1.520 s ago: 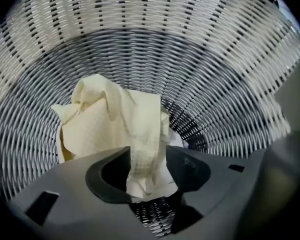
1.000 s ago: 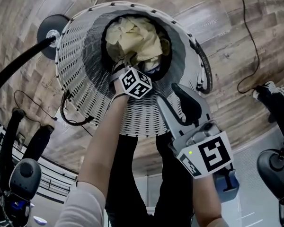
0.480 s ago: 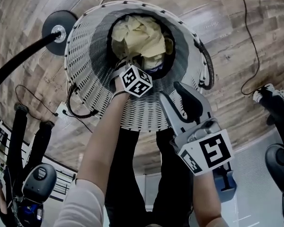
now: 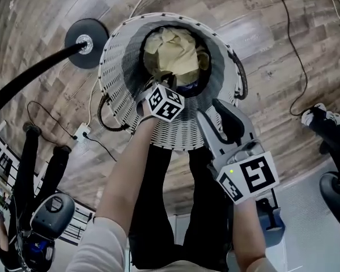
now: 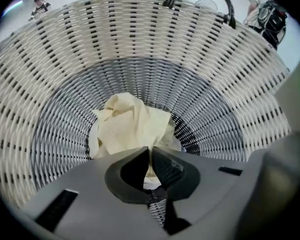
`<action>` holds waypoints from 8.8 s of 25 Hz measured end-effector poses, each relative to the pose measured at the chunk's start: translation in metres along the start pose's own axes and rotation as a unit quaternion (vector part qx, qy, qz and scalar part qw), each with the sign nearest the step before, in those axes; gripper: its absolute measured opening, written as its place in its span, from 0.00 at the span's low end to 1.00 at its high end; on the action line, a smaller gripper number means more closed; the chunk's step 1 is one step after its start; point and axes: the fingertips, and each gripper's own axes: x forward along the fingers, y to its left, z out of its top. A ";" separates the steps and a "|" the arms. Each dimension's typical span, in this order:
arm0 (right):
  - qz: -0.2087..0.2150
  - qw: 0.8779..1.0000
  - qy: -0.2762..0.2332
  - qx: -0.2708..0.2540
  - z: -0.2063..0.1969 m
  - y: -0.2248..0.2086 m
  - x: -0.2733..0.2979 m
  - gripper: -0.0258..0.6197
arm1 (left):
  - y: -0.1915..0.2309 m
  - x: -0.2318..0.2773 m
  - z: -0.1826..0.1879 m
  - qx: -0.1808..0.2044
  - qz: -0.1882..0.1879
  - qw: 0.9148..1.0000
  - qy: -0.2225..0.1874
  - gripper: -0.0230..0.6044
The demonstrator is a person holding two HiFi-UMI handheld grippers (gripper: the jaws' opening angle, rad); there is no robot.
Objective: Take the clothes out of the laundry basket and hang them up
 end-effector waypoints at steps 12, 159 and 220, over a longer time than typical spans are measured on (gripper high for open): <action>-0.003 1.000 -0.014 -0.018 0.021 0.024 -0.048 0.28 | -0.003 -0.090 0.043 0.000 -0.002 1.000 -0.024 0.09; -0.057 0.883 -0.251 -0.392 0.289 0.312 -0.274 0.06 | 0.044 -0.931 0.123 -0.112 0.284 0.788 -0.535 0.09; -0.010 0.680 -0.443 -0.584 0.394 0.750 -0.395 0.07 | 0.061 -1.068 0.049 0.111 0.229 0.767 -0.589 0.08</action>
